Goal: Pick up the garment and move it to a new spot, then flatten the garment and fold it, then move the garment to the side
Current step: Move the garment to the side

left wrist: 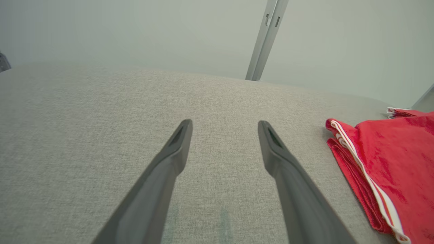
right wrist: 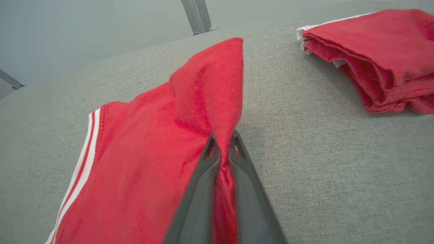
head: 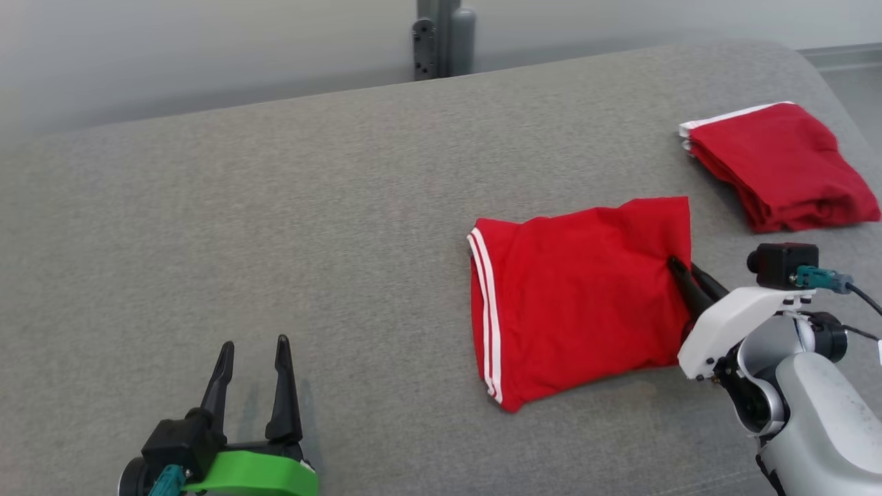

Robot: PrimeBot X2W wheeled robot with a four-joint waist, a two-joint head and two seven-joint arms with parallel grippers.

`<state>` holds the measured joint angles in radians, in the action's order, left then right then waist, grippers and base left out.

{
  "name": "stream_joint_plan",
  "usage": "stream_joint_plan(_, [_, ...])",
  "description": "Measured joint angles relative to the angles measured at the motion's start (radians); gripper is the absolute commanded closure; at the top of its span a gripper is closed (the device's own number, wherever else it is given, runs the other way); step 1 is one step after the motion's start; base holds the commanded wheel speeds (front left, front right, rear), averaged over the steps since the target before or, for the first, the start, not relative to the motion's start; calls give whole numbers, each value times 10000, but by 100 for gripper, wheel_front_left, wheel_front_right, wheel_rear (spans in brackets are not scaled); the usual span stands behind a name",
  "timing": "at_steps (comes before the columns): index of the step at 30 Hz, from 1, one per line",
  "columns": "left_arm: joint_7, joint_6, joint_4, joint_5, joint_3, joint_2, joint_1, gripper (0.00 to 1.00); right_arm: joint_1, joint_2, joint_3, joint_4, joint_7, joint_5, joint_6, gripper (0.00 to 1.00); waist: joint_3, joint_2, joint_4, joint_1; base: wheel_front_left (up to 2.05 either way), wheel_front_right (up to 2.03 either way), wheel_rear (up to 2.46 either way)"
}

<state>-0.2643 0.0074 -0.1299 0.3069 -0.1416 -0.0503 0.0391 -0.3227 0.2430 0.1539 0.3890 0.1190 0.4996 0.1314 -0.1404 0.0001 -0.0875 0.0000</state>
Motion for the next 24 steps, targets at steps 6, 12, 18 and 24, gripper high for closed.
stream_joint_plan(6, [0, -117, -8, -182, -104, -67, -365, 0, -145, 29, -387, -343, -19, -13, -2, 100, -168, 0, -1238, 0, 0, 0, 0])
stream_joint_plan(12, [6, -150, -63, -399, -276, -194, -690, 0, -337, -138, -543, -545, -65, -92, -2, 100, -450, 0, -2299, 0, 0, 0, 0])
stream_joint_plan(18, [69, -159, -113, -464, -397, -238, -919, 0, -724, -190, -702, -788, -150, -98, -2, 100, -937, 0, -2716, 0, 0, 0, 0])
stream_joint_plan(24, [65, -119, -180, -435, -389, -244, -985, 0, -1761, -81, -773, -913, 178, -351, -2, 100, -1161, 0, -2386, 0, 0, 0, 0])
